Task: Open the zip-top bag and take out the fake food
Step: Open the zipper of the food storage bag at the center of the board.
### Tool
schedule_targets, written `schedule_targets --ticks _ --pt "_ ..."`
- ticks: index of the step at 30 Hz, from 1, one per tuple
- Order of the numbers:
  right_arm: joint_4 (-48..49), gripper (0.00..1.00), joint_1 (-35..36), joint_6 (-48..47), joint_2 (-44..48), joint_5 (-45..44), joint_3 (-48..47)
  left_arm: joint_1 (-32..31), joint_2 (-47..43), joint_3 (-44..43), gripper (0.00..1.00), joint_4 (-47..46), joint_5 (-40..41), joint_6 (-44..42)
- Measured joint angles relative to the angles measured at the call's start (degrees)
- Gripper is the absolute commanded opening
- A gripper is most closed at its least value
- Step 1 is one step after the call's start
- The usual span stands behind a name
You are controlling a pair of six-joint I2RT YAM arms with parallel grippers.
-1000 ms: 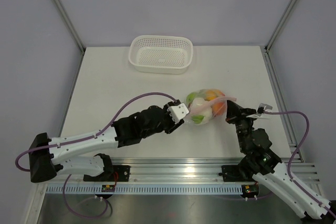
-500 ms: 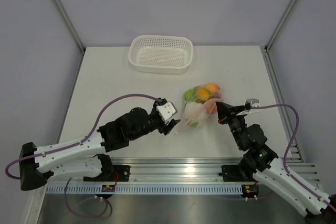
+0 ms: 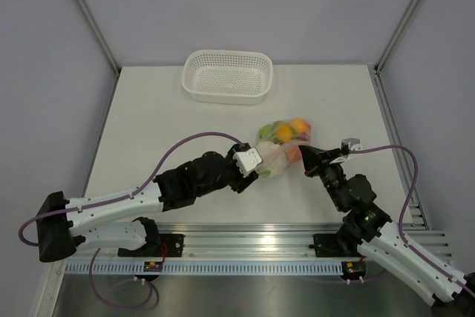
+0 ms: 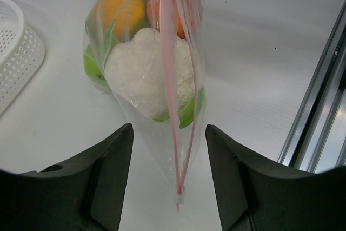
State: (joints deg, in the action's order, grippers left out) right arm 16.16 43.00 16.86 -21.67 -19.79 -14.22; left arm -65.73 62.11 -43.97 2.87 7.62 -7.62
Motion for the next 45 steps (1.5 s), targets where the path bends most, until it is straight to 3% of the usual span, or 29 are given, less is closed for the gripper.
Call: schedule_targets --ticks 17,26,32,36,38,42,45 --pt "1.95 0.0 0.0 -0.52 -1.64 3.13 0.0 4.02 -2.95 1.22 0.47 -4.5 1.09 4.33" --pt "2.21 0.0 0.0 -0.61 -2.1 4.02 0.0 4.24 0.28 0.96 0.46 -3.89 -1.49 4.66" --pt "2.27 0.0 0.0 -0.59 -2.1 4.04 0.0 4.24 1.51 -0.13 0.35 -3.06 -3.76 4.57" --pt "2.38 0.0 0.0 -0.59 -2.1 4.07 0.0 4.24 4.57 -2.29 0.34 -2.05 -5.07 4.44" --pt "2.4 0.01 0.0 -0.61 -2.1 4.13 0.0 4.24 5.73 -2.86 0.29 -1.4 -5.2 4.46" --pt "2.4 0.0 0.0 -0.59 -2.03 4.33 0.0 4.24 7.85 -4.04 0.06 0.22 -5.09 4.61" --pt "2.38 0.0 0.0 -0.59 -1.9 4.33 0.0 4.24 8.15 -4.24 0.0 0.9 -4.76 4.55"
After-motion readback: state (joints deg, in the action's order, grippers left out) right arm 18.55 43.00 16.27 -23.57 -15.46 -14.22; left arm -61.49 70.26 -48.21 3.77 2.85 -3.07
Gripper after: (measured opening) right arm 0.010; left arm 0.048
